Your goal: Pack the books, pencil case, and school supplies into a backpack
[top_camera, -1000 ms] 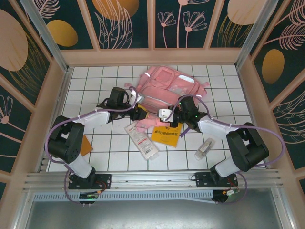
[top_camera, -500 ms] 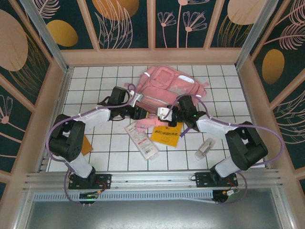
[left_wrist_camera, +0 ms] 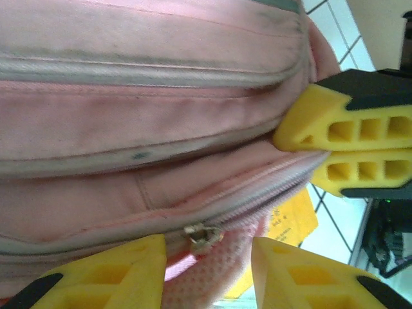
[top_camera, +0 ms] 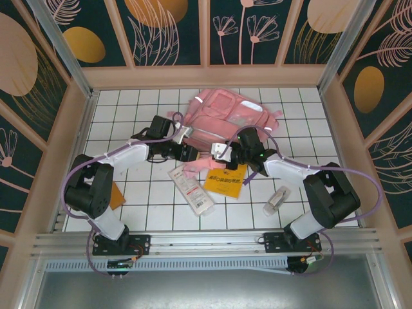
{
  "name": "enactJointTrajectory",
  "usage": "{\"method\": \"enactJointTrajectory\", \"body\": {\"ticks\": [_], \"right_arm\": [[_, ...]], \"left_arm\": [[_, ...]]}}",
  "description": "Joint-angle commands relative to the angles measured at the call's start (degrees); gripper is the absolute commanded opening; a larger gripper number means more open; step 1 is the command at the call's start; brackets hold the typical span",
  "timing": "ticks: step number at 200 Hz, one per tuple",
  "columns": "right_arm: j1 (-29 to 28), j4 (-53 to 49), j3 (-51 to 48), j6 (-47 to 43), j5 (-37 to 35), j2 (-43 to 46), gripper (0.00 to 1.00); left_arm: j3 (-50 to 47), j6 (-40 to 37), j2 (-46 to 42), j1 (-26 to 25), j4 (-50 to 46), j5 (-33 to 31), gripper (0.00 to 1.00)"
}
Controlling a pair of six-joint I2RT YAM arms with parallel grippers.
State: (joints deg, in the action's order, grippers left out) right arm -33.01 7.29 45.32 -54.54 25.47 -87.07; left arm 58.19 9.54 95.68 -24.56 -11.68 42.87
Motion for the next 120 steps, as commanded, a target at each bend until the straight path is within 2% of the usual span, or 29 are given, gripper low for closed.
{"method": "enactJointTrajectory", "body": {"ticks": [1,19,51,71,89,105,120], "right_arm": [[-0.1,7.3,2.5,1.3,-3.5,0.4,0.0],[-0.1,7.7,2.4,1.5,-3.0,0.5,0.0],[-0.4,7.1,2.1,0.4,2.5,1.5,0.0],[-0.9,7.2,1.9,0.0,3.6,1.8,0.0],[-1.2,7.8,1.4,0.0,3.9,2.2,0.0],[-1.3,7.9,1.2,-0.3,3.9,2.4,0.0],[-1.3,7.9,0.8,-0.7,3.2,2.6,0.0]], "left_arm": [[1.1,1.6,-0.5,-0.3,-2.2,7.5,0.42],[1.5,1.0,0.4,-0.3,-3.3,6.6,0.42],[3.4,1.8,3.7,-0.4,-2.7,-2.2,0.32],[6.0,3.2,5.9,-0.3,-2.1,-7.2,0.33],[7.2,4.0,6.7,-0.3,-0.2,-7.5,0.31],[7.7,3.8,6.7,-0.3,1.3,-7.9,0.18],[7.4,2.8,5.7,-0.2,2.3,-9.6,0.0]]}}
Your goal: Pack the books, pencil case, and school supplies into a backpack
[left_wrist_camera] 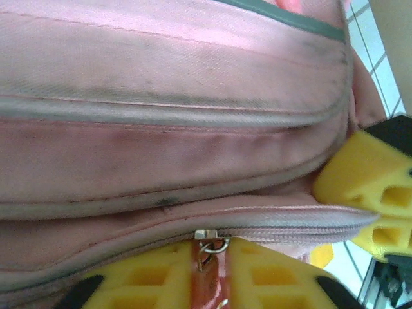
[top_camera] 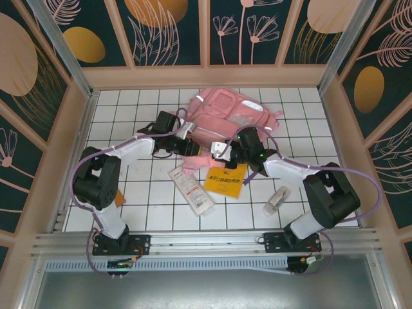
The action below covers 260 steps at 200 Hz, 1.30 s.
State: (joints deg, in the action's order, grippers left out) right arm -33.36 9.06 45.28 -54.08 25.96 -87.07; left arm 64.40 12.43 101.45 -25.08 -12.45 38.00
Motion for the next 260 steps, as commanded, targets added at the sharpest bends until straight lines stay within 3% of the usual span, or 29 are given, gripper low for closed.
{"method": "enactJointTrajectory", "body": {"ticks": [1,29,61,79,92,107,124,141,166,209,232,242,260], "right_arm": [[-0.9,6.1,0.8,-1.2,2.7,2.6,0.0],[-0.7,5.4,0.2,-3.0,-0.8,2.6,0.0],[-0.4,4.0,-0.5,-6.3,-3.9,2.3,0.0],[-0.2,3.7,-1.3,-8.2,-5.8,2.1,0.0],[0.2,4.8,-1.8,-8.0,-6.2,2.0,0.0],[0.4,6.2,-1.7,-6.2,-6.9,1.5,0.0],[0.3,8.0,-0.1,1.4,-5.9,1.4,0.31],[-0.1,7.2,2.6,10.3,0.7,1.8,0.43],[-3.4,4.7,6.1,15.6,3.5,0.2,0.47],[-5.8,-0.3,10.2,18.5,-2.8,-6.3,0.5],[-5.7,-5.5,11.5,17.3,-8.5,-8.0,0.46],[-5.5,-7.7,11.7,16.1,-9.7,-8.1,0.33],[-5.1,-11.6,12.1,12.6,-9.2,-7.6,0.0]], "left_arm": [[1.1,-0.2,-0.2,0.3,3.0,-4.9,0.0],[-0.6,-2.7,-2.9,1.5,3.9,-9.7,0.0],[-4.5,0.4,-7.2,7.3,7.0,-14.4,0.0],[-6.4,-4.2,-8.3,8.5,8.0,-18.9,0.0],[-7.9,-9.2,-8.1,8.4,9.3,-18.4,0.0],[-8.3,-9.3,-7.4,8.4,11.1,-17.1,0.0],[-10.1,-7.9,-8.1,7.3,13.2,-13.5,0.0],[-11.8,-7.2,-10.1,4.8,17.1,-10.7,0.0],[-12.6,-4.2,-12.1,1.3,22.1,-6.8,0.0],[-15.0,0.5,-15.4,0.1,28.1,-4.3,0.0],[-16.0,-2.7,-17.2,0.1,26.1,-6.0,0.0],[-16.0,-5.3,-17.8,0.1,24.2,-7.1,0.0],[-16.1,-9.6,-18.6,0.3,22.0,-8.8,0.0]]}}
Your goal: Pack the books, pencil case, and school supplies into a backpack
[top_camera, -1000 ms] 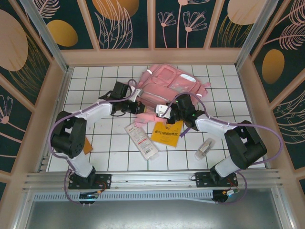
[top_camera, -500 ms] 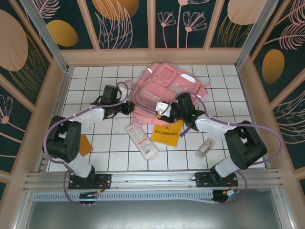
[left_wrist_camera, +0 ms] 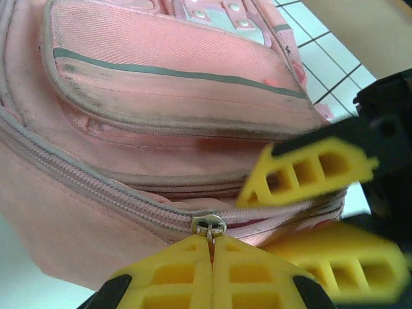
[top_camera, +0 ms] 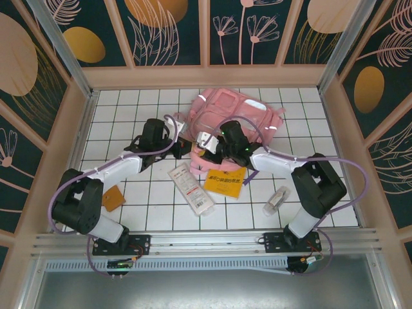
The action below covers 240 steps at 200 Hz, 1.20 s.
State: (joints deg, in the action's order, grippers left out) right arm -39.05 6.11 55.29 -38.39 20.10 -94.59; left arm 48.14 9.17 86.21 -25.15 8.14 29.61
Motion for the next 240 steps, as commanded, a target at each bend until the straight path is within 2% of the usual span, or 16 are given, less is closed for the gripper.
{"method": "enactJointTrajectory", "body": {"ticks": [1,24,50,80,103,127,143,154,168,174,188,203,226,240], "right_arm": [[0.6,-8.7,2.1,-3.1,-3.3,0.0,0.0],[0.8,-11.6,1.6,-10.9,-1.3,2.8,0.0],[2.1,-12.6,0.2,-24.9,3.3,7.3,0.0],[3.4,-11.0,1.5,-37.5,0.8,10.8,0.0],[5.2,-12.3,4.3,-40.0,1.1,12.6,0.0],[7.3,-12.4,2.7,-41.7,1.1,14.0,0.0],[10.5,-12.1,0.9,-38.1,2.6,14.4,0.02],[11.3,-12.9,0.7,-32.9,5.3,14.3,0.2],[10.3,-12.6,0.3,-24.7,11.0,14.8,0.4],[8.8,-11.8,0.0,-21.5,12.1,15.2,0.45],[4.5,-11.1,0.8,-14.6,13.1,14.5,0.49],[1.6,-9.5,2.4,-6.3,13.3,11.9,0.52],[-1.5,-2.8,3.1,6.7,7.7,6.9,0.55],[-2.5,-2.4,4.4,9.4,4.8,3.8,0.56]], "left_arm": [[0.2,-6.6,-3.4,0.3,1.3,-0.5,0.0],[0.4,-10.2,-3.1,2.9,0.5,-4.4,0.0],[3.0,-12.6,1.1,8.2,-1.4,-4.8,0.0],[4.9,-18.1,4.9,8.6,-3.5,-12.1,0.0],[5.1,-18.0,6.6,8.9,-4.2,-15.6,0.0],[3.1,-17.1,6.0,8.9,-1.9,-11.1,0.0],[1.0,-15.9,4.5,8.8,0.8,-4.3,0.0],[-1.3,-12.9,2.8,8.6,4.4,-0.8,0.0],[-5.1,-4.6,1.1,8.5,11.5,1.3,0.0],[-6.7,-1.5,0.8,8.5,14.2,2.3,0.0],[-8.8,3.8,0.8,7.9,18.1,4.8,0.0],[-9.1,5.2,0.5,6.4,18.7,5.1,0.0],[-8.7,6.1,-0.3,4.2,18.9,5.3,0.0],[-8.3,7.2,-0.4,3.6,19.3,6.3,0.0]]}}
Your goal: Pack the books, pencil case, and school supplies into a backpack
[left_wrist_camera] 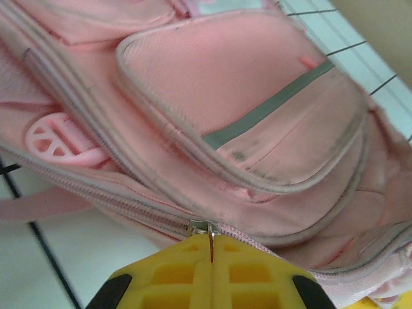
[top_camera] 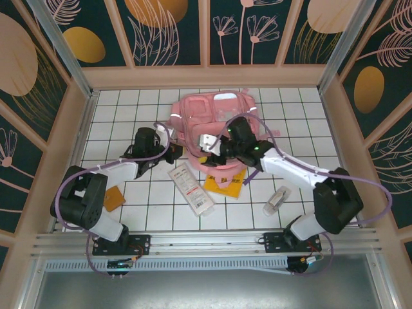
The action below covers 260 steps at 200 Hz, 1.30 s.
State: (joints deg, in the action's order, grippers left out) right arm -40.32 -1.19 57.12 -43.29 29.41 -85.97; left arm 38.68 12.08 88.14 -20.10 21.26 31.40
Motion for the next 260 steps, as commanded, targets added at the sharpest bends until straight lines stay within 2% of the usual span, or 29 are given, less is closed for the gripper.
{"method": "enactJointTrajectory", "body": {"ticks": [1,25,41,62,77,104,114,131,139,149,156,167,196,233,260], "right_arm": [[-1.4,4.7,2.6,14.4,-4.7,-5.0,0.56],[-1.5,0.0,4.9,13.6,-10.2,-10.0,0.57],[-1.5,-4.0,5.5,10.3,-12.4,-12.2,0.51],[-1.5,-8.5,5.4,5.2,-12.0,-13.0,0.29],[-1.4,-8.5,4.5,3.0,-11.3,-11.5,0.0],[-0.9,-9.0,2.7,-7.1,-5.6,-6.1,0.0],[-0.6,-8.5,2.0,-10.5,-4.5,-4.0,0.0],[0.9,-7.1,2.7,-12.7,-4.9,-2.4,0.0],[1.7,-7.1,3.0,-14.7,-4.3,-1.9,0.0],[2.6,-7.2,3.4,-16.8,-3.4,-1.3,0.0],[3.2,-7.4,3.8,-17.9,-2.4,-1.0,0.0],[4.1,-7.6,4.4,-18.7,-0.7,-0.7,0.0],[5.3,-8.4,5.6,-19.2,1.9,-0.7,0.0],[5.3,-8.4,4.4,-18.9,4.4,0.0,0.0],[4.9,-8.4,3.9,-18.6,5.2,0.6,0.0]], "left_arm": [[1.2,4.3,-2.3,-1.5,6.2,4.5,0.0],[1.5,3.4,-3.5,-1.7,5.1,3.9,0.0],[1.9,0.0,-4.6,-1.7,2.4,2.2,0.0],[2.8,-3.7,-5.1,-1.0,-1.3,0.6,0.0],[3.4,-4.9,-4.4,0.4,-2.6,0.3,0.0],[5.7,-10.3,-2.0,2.3,-7.3,-5.3,0.0],[6.8,-9.7,0.2,3.8,-8.0,-6.3,0.0],[9.7,-9.9,3.6,5.5,-8.8,0.4,0.0],[10.4,-11.8,3.9,5.4,-8.1,7.8,0.0],[9.3,-12.1,3.1,5.4,-4.4,17.6,0.19],[8.3,-12.1,2.1,5.0,-2.4,21.9,0.33],[7.9,-14.5,0.7,4.2,-4.0,24.9,0.43],[9.0,-25.1,1.1,2.1,-15.2,22.9,0.47],[8.9,-26.1,4.2,-1.1,-13.1,15.0,0.47],[9.8,-26.1,6.3,-3.0,-9.6,12.5,0.46]]}}
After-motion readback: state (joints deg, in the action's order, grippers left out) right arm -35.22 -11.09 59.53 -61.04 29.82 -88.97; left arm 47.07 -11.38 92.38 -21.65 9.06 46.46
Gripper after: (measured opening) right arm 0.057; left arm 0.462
